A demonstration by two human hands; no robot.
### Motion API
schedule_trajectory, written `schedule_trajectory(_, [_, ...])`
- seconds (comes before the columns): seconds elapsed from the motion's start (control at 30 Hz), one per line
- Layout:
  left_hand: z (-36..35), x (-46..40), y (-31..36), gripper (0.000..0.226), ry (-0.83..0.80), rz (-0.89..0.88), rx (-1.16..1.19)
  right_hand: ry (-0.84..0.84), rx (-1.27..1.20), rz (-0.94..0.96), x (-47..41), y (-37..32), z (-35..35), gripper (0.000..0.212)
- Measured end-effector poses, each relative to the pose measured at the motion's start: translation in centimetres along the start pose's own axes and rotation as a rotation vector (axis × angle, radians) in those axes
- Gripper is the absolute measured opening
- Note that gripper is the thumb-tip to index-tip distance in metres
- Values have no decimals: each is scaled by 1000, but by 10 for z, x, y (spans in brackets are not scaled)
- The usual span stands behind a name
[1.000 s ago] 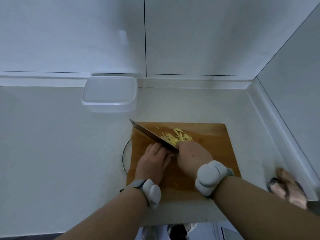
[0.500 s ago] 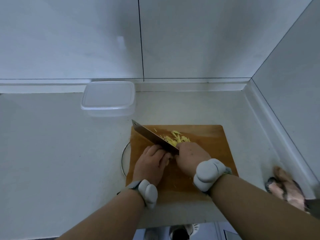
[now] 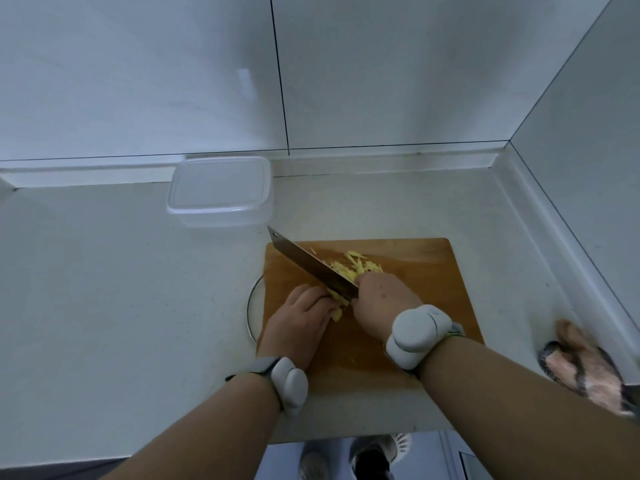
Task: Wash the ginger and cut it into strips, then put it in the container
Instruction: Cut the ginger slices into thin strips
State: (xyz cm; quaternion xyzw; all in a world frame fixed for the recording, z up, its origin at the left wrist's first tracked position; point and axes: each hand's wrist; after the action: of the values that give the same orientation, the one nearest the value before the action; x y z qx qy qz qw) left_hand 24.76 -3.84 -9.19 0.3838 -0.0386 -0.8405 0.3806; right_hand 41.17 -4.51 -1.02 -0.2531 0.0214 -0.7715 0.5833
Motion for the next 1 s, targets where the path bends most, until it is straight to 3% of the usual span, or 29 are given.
schedule_trajectory(0.37, [-2, -6, 1, 25, -44, -48, -74, 30, 87, 42, 9, -5, 2, 23])
schedule_trajectory(0.83, [-4, -3, 0, 23, -44, 33, -10, 48, 171, 91, 14, -12, 5, 19])
schedule_trajectory(1.0, [-1, -4, 1, 25, -54, 38, -13, -14, 185, 59, 11, -7, 21, 19])
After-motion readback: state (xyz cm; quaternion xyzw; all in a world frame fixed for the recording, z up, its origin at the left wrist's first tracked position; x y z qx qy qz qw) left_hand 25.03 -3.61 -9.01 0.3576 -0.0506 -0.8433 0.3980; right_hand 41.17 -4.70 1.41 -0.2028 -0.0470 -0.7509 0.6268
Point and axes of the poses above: each hand's wrist, its own x-axis away from the middle knuckle, its own z-axis out of the back of the hand, y = z × x, and after that the axes turned 11 degrees about y, right-handed
